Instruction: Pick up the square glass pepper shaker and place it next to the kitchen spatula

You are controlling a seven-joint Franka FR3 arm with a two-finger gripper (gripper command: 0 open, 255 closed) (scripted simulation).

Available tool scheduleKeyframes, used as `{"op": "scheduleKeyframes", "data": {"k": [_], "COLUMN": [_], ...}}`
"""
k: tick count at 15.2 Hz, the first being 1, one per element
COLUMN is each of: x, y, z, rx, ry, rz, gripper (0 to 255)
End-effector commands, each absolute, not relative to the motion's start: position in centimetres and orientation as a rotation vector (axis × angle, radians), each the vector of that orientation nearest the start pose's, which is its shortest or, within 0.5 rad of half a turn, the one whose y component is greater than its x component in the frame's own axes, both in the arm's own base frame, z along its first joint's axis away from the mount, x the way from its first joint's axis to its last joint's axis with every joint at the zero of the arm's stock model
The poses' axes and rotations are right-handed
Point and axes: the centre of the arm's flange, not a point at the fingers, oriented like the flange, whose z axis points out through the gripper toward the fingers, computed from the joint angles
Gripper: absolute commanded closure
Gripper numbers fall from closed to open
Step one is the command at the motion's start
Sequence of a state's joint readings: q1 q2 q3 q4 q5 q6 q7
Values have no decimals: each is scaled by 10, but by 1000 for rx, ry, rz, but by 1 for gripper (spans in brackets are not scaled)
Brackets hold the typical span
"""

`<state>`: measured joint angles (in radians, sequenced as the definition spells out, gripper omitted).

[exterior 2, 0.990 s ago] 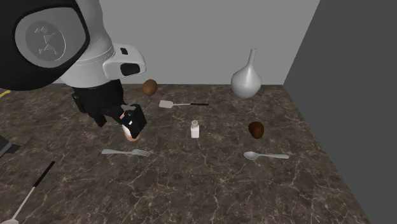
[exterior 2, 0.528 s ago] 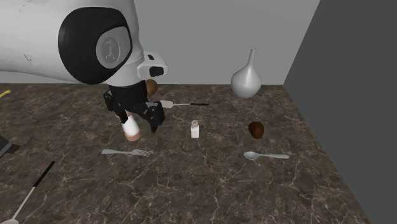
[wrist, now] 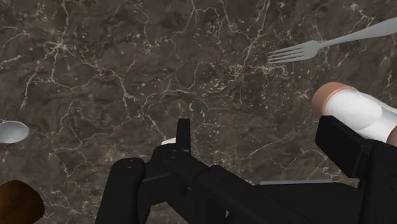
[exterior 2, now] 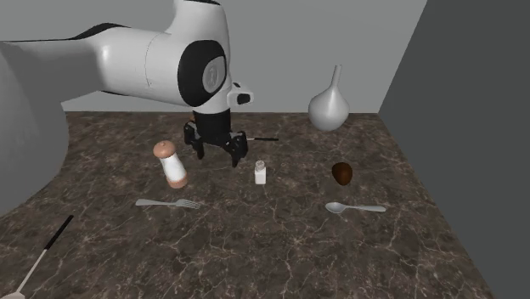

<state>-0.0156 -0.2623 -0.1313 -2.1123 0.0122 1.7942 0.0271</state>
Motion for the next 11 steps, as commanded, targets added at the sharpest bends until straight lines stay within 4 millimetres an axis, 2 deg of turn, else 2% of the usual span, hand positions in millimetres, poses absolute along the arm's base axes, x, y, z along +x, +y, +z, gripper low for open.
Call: {"op": "scheduleKeyframes", "data": {"k": [1,11], "x": [486,588], "y": [-83,-127], "z": [503,420], "rx": [-3089,-3127], "ry": [256,214], "rz": [111,234], "gripper": [0,0]}}
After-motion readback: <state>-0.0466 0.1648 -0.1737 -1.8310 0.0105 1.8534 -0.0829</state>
